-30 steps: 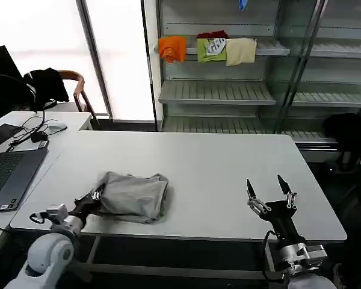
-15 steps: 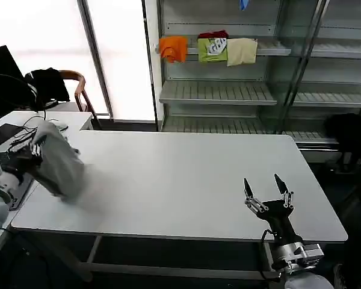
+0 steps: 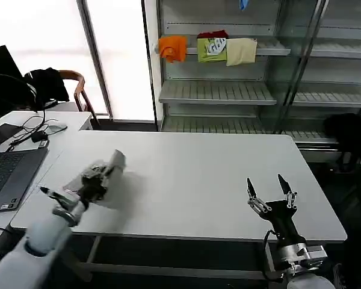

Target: Fold and organize the clothes.

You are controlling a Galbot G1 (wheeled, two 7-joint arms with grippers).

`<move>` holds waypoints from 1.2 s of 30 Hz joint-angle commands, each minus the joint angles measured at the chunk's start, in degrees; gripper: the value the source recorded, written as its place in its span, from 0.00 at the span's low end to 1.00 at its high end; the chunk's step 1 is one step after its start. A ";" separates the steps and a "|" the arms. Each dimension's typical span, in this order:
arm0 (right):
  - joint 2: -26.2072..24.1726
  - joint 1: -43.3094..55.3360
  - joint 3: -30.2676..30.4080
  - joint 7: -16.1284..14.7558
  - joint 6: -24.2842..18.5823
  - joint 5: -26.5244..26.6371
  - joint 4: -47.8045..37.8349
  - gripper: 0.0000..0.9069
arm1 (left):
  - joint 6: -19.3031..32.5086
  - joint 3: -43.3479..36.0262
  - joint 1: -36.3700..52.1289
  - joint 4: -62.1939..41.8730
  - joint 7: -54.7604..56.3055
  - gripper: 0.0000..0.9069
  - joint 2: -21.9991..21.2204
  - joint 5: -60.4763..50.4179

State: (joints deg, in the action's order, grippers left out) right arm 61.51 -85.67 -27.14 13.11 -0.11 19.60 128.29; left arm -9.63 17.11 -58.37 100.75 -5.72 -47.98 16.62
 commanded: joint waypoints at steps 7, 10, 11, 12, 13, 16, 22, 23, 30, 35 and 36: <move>0.62 0.99 1.21 -0.16 0.85 -0.67 -0.54 1.00 | -10.06 -22.61 13.09 2.57 19.82 1.00 -9.42 -5.27; 0.84 2.32 1.84 -0.20 1.49 -0.74 -1.34 1.00 | -13.11 -24.78 16.73 3.90 26.51 1.00 -11.13 -5.08; 1.02 2.88 2.12 -0.19 1.78 -0.76 -1.55 1.00 | -13.54 -25.33 18.02 4.70 27.55 1.00 -11.58 -4.32; 1.13 3.38 2.60 -0.19 2.08 -0.75 -1.67 1.00 | -13.72 -25.42 19.52 5.29 28.64 1.00 -11.86 -3.03; 1.40 4.38 3.50 -0.24 2.87 -0.77 -1.84 1.00 | -14.07 -24.97 20.60 6.37 29.64 1.00 -12.32 -1.44; 2.70 7.60 6.40 -0.55 5.26 -0.80 -2.99 1.00 | -16.14 -21.86 22.81 9.26 32.88 1.00 -13.34 2.56; 6.55 16.67 13.97 0.24 12.85 0.77 -6.95 1.00 | -23.49 -8.88 15.20 19.31 24.07 1.00 -6.24 1.17; 7.65 18.26 15.67 0.99 14.24 1.73 -7.72 1.00 | -23.44 -6.01 10.53 20.22 21.10 1.00 -4.16 -2.28; 13.00 31.40 28.04 8.28 25.55 11.03 -16.49 1.00 | -19.16 4.87 -4.30 20.27 16.42 1.00 -3.95 -1.53; 20.09 36.17 29.22 11.37 27.71 13.86 -25.28 1.00 | -18.32 6.14 -6.54 18.79 15.72 1.00 -5.33 -1.68; 22.36 36.54 29.05 12.06 27.99 14.53 -27.38 1.00 | -18.26 6.10 -6.63 18.66 15.70 1.00 -5.49 -1.70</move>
State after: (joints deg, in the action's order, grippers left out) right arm 72.55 -62.28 -7.03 18.57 18.43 26.59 115.18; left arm -27.89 14.27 -55.11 116.96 13.41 -54.22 15.59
